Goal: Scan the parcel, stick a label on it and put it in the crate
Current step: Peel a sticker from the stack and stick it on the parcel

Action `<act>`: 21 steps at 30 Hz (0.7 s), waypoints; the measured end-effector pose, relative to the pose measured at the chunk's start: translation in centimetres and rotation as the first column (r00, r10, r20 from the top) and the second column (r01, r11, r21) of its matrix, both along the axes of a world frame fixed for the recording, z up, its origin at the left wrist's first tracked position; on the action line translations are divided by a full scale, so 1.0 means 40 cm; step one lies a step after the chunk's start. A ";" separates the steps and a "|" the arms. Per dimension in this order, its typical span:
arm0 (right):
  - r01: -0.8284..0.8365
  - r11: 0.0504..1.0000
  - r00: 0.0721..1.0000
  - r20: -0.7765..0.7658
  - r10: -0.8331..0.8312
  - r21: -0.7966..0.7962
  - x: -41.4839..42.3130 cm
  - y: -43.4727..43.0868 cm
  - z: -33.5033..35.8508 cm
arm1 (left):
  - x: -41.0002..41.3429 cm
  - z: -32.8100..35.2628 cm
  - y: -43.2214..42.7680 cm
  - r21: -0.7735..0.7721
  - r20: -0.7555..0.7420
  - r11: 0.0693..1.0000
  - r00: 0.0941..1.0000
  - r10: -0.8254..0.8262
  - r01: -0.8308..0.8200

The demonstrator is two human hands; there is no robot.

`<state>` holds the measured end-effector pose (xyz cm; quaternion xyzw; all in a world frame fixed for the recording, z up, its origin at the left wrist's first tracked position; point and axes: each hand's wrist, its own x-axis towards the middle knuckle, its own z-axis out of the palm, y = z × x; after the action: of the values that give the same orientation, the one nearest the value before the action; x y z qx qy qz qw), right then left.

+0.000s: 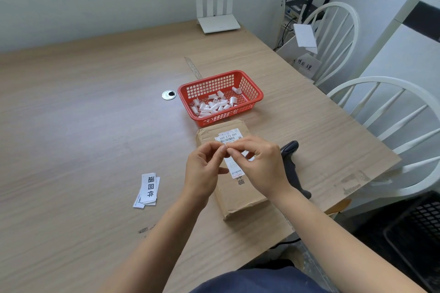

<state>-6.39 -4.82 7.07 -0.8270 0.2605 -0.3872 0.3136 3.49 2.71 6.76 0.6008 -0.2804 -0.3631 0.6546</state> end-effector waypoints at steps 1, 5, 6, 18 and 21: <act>0.001 1.000 1.000 0.004 -0.001 0.029 0.001 0.001 0.000 | -0.002 -0.001 -0.001 -0.003 -0.001 1.000 1.000 0.006 -0.006; 0.016 0.993 1.000 0.006 -0.017 0.115 0.001 0.004 0.001 | -0.006 -0.005 -0.002 -0.010 0.051 1.000 0.999 0.019 -0.019; 0.017 0.992 1.000 0.006 -0.018 0.126 0.001 0.005 0.002 | -0.005 -0.005 -0.001 -0.011 0.068 1.000 0.997 0.020 -0.020; 0.198 0.791 0.950 0.085 -0.300 0.579 0.014 -0.053 0.010 | 0.018 -0.036 -0.028 0.026 0.113 0.999 0.993 0.039 -0.042; 0.237 0.699 0.885 0.147 -0.442 0.675 0.008 -0.101 0.021 | 0.052 -0.055 -0.059 0.099 0.115 0.994 0.993 0.039 -0.050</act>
<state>-6.06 -8.87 7.93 -0.5383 0.4757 -0.4467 0.5334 5.57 0.34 4.56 0.6589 -0.2847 -0.3277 0.6143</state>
